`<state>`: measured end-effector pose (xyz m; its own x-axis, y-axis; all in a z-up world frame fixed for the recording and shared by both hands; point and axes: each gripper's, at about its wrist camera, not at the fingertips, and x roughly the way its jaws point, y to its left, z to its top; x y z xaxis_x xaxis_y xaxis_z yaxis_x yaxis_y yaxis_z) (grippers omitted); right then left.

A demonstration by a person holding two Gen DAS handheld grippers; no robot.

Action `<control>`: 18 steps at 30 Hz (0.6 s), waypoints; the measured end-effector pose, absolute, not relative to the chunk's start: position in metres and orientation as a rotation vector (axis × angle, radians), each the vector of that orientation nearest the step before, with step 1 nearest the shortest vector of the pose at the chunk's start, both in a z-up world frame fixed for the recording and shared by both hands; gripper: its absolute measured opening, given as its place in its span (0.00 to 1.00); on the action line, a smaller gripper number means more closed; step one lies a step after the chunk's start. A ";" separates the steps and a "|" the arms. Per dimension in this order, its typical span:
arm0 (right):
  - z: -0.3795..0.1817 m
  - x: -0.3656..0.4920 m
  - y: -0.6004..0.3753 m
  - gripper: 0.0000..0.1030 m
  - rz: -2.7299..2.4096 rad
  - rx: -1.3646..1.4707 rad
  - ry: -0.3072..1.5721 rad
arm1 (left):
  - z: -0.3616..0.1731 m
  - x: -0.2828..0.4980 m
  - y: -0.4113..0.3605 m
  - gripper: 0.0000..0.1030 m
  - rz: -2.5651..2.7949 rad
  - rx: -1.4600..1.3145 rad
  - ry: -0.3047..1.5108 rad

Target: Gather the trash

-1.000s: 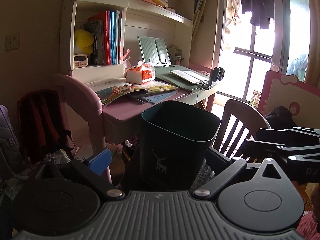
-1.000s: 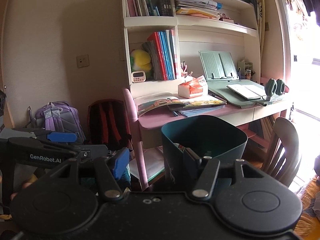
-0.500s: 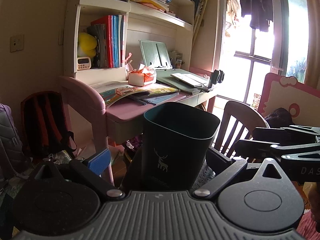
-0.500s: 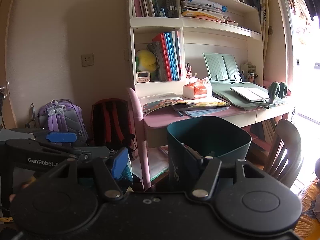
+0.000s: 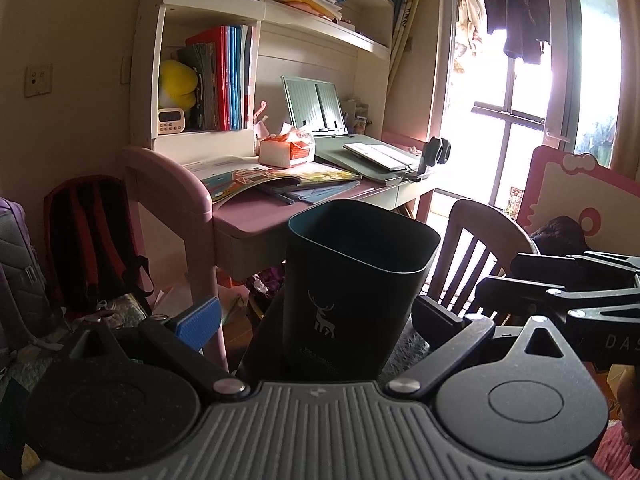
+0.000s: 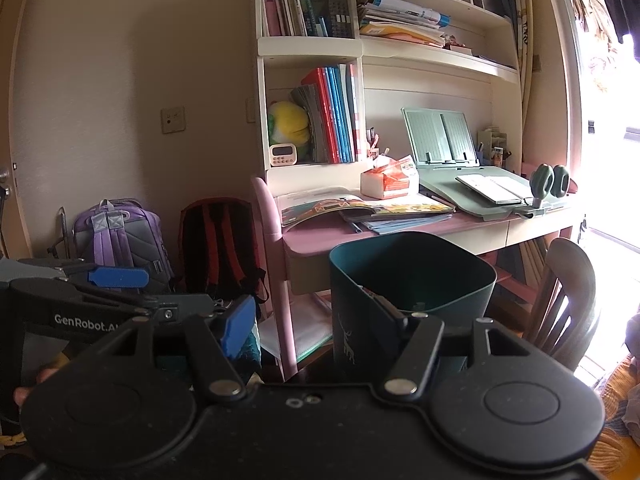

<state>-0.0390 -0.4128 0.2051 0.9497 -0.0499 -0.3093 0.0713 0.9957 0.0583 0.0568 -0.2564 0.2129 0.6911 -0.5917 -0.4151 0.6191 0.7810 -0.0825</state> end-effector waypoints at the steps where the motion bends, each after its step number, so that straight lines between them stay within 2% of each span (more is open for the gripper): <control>1: 0.205 -0.039 -0.413 0.62 -0.063 0.070 0.312 | 0.213 0.056 -0.257 0.99 -0.678 0.067 0.434; 18: 0.199 -0.039 -0.410 0.62 -0.056 0.087 0.329 | 0.209 0.050 -0.249 0.99 -0.659 0.044 0.415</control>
